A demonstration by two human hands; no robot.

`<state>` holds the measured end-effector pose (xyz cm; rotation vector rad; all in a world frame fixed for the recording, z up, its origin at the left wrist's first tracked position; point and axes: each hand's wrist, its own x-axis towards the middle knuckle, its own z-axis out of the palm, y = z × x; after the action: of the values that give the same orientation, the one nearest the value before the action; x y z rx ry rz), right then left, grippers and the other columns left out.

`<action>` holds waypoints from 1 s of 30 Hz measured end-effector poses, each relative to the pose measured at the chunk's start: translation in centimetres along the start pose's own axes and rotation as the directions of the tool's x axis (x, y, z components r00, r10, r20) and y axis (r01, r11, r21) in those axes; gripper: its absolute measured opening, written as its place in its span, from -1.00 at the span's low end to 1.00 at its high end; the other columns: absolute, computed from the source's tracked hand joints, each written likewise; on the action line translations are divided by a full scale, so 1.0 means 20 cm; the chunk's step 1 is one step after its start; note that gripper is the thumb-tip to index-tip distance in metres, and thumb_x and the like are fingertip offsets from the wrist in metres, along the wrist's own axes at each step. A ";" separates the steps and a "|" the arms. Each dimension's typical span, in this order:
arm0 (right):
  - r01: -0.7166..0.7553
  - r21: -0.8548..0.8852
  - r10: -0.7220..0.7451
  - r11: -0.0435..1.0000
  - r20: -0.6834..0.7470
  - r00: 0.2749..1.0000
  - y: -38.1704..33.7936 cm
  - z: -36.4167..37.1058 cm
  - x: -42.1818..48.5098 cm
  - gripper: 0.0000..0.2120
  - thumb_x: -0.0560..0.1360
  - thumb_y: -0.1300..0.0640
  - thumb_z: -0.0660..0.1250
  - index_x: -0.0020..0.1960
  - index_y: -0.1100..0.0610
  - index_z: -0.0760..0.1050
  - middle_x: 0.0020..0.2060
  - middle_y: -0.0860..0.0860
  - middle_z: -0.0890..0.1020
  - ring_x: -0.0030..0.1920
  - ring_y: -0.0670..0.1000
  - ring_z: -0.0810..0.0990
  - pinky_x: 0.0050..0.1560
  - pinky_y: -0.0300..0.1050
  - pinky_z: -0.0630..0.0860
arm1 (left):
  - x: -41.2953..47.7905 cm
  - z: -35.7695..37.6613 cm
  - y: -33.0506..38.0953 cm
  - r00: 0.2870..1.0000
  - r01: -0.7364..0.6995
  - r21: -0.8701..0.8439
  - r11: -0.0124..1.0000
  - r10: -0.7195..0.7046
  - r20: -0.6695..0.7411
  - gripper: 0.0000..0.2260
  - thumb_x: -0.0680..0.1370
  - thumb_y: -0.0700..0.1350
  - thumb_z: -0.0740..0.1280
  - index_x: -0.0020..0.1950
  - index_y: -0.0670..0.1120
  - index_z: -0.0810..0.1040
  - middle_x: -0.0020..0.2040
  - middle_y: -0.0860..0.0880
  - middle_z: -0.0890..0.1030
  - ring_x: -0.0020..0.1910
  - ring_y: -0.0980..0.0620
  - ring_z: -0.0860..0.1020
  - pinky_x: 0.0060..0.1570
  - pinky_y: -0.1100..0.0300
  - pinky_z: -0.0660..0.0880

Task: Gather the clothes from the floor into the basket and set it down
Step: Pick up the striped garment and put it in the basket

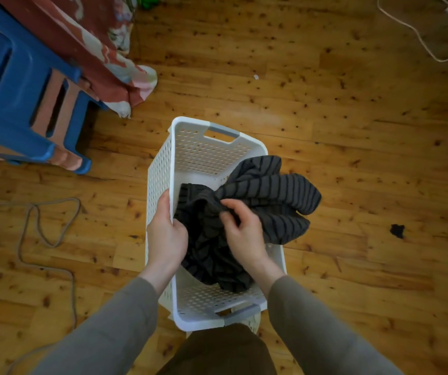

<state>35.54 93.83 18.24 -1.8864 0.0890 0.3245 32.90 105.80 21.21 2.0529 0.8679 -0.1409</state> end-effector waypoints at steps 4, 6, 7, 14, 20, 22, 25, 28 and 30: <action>-0.153 0.015 0.133 0.988 0.421 0.897 -0.05 0.10 -0.01 -0.77 0.50 0.28 0.25 0.15 0.22 0.50 0.05 0.15 0.61 0.05 -0.01 0.53 0.14 -0.16 0.43 | 0.01 -0.02 0.04 1.000 -0.004 -0.013 1.000 0.004 -0.012 -0.45 0.50 -0.44 0.10 0.46 -0.09 0.24 0.40 -0.14 0.38 0.38 -0.09 0.34 0.35 0.08 0.31; -0.217 -0.131 0.252 0.967 0.588 0.768 -0.02 0.11 0.00 -0.75 0.51 0.25 0.25 0.19 0.20 0.48 0.07 0.13 0.59 0.11 0.03 0.52 0.18 -0.11 0.41 | 0.00 -0.05 0.04 1.000 -0.020 -0.035 0.999 0.020 -0.007 -0.45 0.52 -0.43 0.09 0.47 -0.09 0.22 0.44 -0.11 0.34 0.42 -0.05 0.29 0.41 0.05 0.26; -0.161 -0.263 0.297 0.951 0.639 0.710 0.00 0.11 0.00 -0.73 0.51 0.23 0.26 0.20 0.18 0.48 0.12 0.12 0.58 0.15 0.05 0.51 0.18 -0.12 0.40 | 0.00 -0.06 0.05 1.000 -0.028 -0.045 0.999 0.028 -0.003 -0.46 0.52 -0.43 0.09 0.47 -0.09 0.21 0.44 -0.11 0.33 0.43 -0.05 0.28 0.42 0.03 0.24; -0.230 -0.272 0.187 0.935 -0.175 0.967 0.01 -0.05 0.05 -0.81 0.50 0.10 0.27 0.00 0.20 0.55 -0.04 0.19 0.62 0.03 0.18 0.55 0.04 -0.01 0.45 | -0.02 -0.05 0.10 0.999 -0.047 -0.068 0.997 0.048 0.016 -0.47 0.52 -0.43 0.09 0.46 -0.09 0.23 0.43 -0.11 0.34 0.42 -0.05 0.28 0.41 0.05 0.26; -0.650 0.177 0.669 0.739 -0.303 0.679 0.16 -0.29 0.17 -0.30 0.36 0.03 0.46 0.38 0.23 0.24 0.32 0.21 0.42 0.32 0.23 0.38 0.34 0.15 0.34 | -0.04 -0.08 0.13 0.998 -0.056 -0.096 0.994 0.059 0.027 -0.47 0.54 -0.42 0.10 0.47 -0.08 0.20 0.46 -0.08 0.31 0.44 -0.01 0.25 0.38 0.19 0.21; -0.678 0.232 0.716 0.698 -0.245 0.654 0.19 -0.30 0.17 -0.50 0.39 0.12 0.44 0.25 0.25 0.37 0.24 0.20 0.51 0.25 0.24 0.47 0.27 0.16 0.42 | -0.04 -0.09 0.14 0.997 -0.065 -0.101 0.993 0.069 0.039 -0.47 0.54 -0.42 0.09 0.48 -0.08 0.19 0.46 -0.07 0.30 0.44 0.00 0.24 0.38 0.21 0.19; -0.589 -0.012 0.534 0.808 -0.408 0.741 0.16 -0.29 0.15 -0.92 0.46 0.23 0.31 -0.14 0.25 0.45 -0.01 0.26 0.61 0.02 0.24 0.55 0.02 0.01 0.48 | -0.04 -0.10 0.14 0.997 -0.056 -0.107 0.993 0.060 0.043 -0.47 0.54 -0.42 0.09 0.48 -0.10 0.18 0.46 -0.08 0.30 0.45 -0.01 0.24 0.43 0.12 0.20; -0.394 -0.096 0.308 0.914 -0.467 0.829 0.10 -0.24 0.11 -0.94 0.46 0.34 0.25 -0.17 0.31 0.47 -0.08 0.30 0.60 -0.07 0.16 0.52 -0.07 -0.13 0.36 | -0.03 -0.13 0.14 0.999 -0.024 -0.130 0.991 0.029 0.034 -0.47 0.53 -0.43 0.09 0.48 -0.13 0.20 0.45 -0.12 0.32 0.43 -0.06 0.27 0.42 -0.02 0.24; -0.250 -0.129 0.169 0.960 -0.448 0.878 0.04 -0.20 0.09 -0.82 0.44 0.40 0.25 0.01 0.37 0.55 0.04 0.30 0.60 0.06 0.16 0.53 0.12 -0.12 0.38 | -0.02 -0.14 0.13 0.999 -0.008 -0.142 0.990 0.013 0.037 -0.47 0.52 -0.44 0.09 0.47 -0.14 0.20 0.44 -0.14 0.33 0.42 -0.09 0.29 0.40 -0.06 0.27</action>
<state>37.89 90.02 18.21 -2.1099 0.5886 0.0515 33.68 106.82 24.96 1.9165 0.8201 -0.1091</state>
